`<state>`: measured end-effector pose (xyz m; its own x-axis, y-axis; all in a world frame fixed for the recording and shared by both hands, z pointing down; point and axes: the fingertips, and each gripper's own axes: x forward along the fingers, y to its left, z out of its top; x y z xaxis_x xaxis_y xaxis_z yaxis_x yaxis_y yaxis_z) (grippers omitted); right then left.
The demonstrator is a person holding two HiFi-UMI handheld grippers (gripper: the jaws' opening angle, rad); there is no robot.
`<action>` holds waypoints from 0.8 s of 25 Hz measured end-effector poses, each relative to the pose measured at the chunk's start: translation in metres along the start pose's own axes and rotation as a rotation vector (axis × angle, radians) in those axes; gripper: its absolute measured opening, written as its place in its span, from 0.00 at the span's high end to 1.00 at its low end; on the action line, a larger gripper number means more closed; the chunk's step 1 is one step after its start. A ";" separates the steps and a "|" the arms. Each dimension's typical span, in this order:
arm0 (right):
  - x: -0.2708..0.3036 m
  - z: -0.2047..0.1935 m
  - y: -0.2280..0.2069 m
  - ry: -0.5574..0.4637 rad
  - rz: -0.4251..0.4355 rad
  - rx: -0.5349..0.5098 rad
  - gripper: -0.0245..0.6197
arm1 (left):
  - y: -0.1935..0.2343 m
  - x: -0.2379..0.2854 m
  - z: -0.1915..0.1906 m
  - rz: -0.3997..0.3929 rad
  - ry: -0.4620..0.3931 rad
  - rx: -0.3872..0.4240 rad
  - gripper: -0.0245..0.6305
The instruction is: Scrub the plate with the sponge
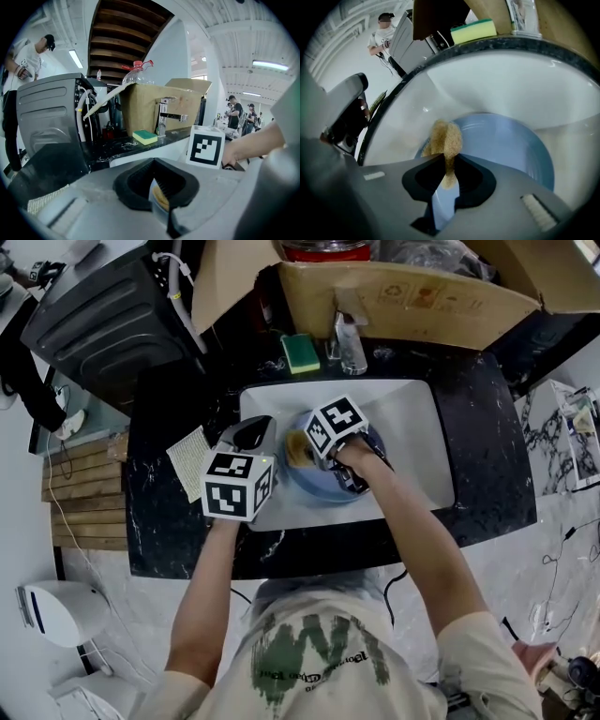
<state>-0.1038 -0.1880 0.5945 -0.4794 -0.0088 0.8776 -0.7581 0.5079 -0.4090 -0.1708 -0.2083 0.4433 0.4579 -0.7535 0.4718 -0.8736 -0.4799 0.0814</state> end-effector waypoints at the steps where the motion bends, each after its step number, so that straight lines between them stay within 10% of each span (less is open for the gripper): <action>1: 0.002 0.000 0.001 0.004 0.000 0.000 0.87 | 0.000 0.000 0.000 0.000 0.001 0.001 0.96; 20: 0.011 -0.010 -0.010 0.060 -0.067 -0.045 0.87 | 0.004 0.001 -0.003 0.007 0.008 -0.002 0.96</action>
<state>-0.0969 -0.1843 0.6105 -0.3995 0.0067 0.9167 -0.7666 0.5459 -0.3381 -0.1741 -0.2096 0.4467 0.4500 -0.7535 0.4793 -0.8774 -0.4731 0.0800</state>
